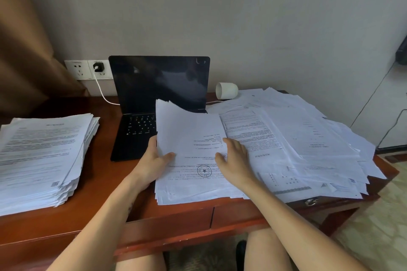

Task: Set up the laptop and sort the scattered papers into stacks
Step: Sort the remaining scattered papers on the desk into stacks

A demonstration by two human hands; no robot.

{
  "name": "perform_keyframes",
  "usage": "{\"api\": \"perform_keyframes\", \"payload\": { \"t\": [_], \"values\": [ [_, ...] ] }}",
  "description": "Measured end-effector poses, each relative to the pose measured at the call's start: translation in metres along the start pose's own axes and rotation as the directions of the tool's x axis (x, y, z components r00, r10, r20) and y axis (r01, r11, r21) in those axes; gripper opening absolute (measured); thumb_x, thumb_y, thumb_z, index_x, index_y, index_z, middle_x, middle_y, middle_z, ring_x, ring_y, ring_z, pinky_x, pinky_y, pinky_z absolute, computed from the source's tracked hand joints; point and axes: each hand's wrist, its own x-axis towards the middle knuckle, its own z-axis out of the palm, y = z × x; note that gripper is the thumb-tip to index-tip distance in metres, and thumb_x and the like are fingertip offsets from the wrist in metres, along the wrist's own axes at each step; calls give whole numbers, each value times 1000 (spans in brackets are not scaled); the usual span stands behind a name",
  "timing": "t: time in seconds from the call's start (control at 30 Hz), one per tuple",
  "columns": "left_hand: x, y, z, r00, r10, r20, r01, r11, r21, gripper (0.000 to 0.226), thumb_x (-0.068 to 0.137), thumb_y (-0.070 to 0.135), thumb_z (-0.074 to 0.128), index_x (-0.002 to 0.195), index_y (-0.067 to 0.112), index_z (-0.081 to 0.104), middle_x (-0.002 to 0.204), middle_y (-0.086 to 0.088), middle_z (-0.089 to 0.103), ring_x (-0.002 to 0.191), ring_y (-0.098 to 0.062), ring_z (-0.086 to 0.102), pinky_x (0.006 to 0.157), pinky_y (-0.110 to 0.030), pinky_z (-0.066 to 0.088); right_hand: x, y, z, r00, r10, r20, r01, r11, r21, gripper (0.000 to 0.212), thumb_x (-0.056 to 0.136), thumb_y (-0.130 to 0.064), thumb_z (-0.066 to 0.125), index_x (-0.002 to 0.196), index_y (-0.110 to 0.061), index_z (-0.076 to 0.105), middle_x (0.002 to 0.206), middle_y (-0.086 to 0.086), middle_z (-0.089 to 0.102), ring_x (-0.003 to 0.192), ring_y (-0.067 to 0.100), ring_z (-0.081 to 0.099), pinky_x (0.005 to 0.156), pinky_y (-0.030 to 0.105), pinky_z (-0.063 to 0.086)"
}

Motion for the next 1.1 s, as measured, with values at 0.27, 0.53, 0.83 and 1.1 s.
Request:
{"api": "perform_keyframes", "payload": {
  "t": [0.27,0.53,0.83,1.1],
  "values": [
    [-24,11,0,948,212,-237,-237,968,-83,57,102,0,59,142,30,33,130,10,61,114,-5,66,82,-19,58,17,-21,-27,990,97,99,-135,837,531,52,87,-26,67,134,-22,46,115,-8,71,105,15,68,93,43,55],
    [-33,59,-39,760,495,-421,-465,867,178,43,99,16,61,133,33,41,128,6,65,119,-12,65,99,-36,55,28,-90,-58,990,-115,-87,142,683,717,35,95,-6,64,125,-21,56,119,-8,70,107,3,67,86,19,55],
    [-58,24,-43,826,417,-380,-376,909,180,51,99,22,72,146,28,52,132,17,66,123,-2,63,104,-35,54,-3,-90,-28,996,-66,-54,84,707,702,30,94,-5,57,116,-25,54,106,-12,68,96,3,65,82,32,55],
    [-65,43,-43,805,351,-479,-381,924,38,61,84,47,82,133,29,50,126,11,67,114,-6,68,96,-35,58,-2,-92,-42,989,-118,-93,148,688,711,26,97,-16,62,117,-30,52,105,-14,69,101,7,66,88,35,54]
  ]
}}
